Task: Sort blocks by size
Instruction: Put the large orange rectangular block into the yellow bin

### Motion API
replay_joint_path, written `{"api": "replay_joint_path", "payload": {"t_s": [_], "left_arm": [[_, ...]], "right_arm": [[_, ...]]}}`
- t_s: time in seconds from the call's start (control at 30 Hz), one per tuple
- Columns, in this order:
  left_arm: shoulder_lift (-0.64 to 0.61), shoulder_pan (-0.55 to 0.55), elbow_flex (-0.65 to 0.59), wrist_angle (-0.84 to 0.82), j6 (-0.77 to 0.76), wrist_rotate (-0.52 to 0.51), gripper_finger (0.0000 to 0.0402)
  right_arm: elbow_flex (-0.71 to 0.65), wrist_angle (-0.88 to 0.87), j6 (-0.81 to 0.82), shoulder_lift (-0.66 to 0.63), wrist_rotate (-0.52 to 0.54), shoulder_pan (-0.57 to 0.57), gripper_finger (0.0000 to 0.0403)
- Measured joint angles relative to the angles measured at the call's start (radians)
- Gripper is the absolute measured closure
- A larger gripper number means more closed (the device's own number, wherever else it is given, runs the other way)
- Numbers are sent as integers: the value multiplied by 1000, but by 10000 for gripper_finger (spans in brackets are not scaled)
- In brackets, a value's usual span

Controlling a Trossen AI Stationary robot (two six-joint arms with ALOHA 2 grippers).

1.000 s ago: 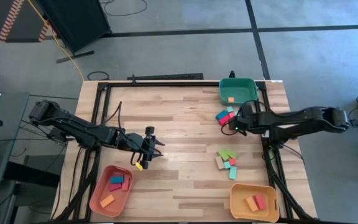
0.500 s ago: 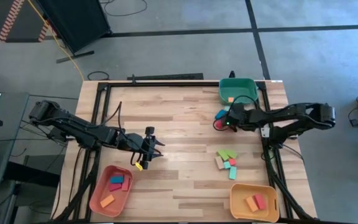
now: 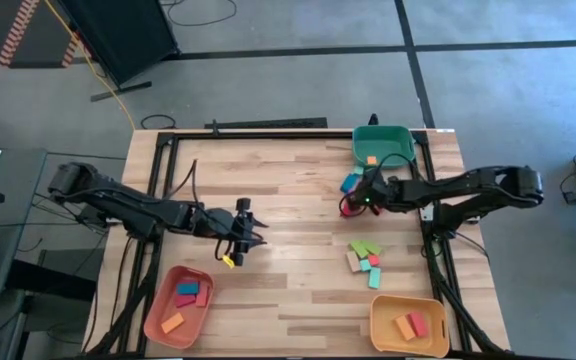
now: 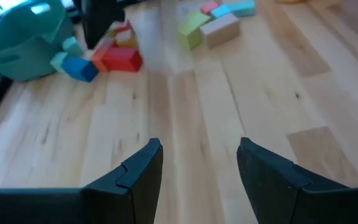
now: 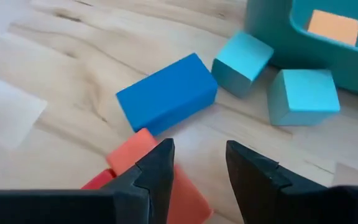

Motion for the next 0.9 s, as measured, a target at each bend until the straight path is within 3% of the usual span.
{"api": "replay_joint_path", "payload": {"t_s": [0.17, 0.4, 0.6, 0.7, 0.9], "left_arm": [[103, 31, 0, 72, -8, 92, 204], [220, 32, 10, 107, -15, 114, 204], [247, 32, 29, 144, -23, 126, 204], [247, 32, 30, 154, -29, 148, 204], [247, 31, 30, 163, -28, 154, 204]], "right_arm": [[0, -25, -99, -67, -21, 28, 227], [6, -44, -326, -104, -181, 22, 223], [6, -101, -396, -65, -191, -38, 172], [7, -117, -428, -53, -250, -61, 150], [8, -118, -469, -53, -293, -81, 149]]}}
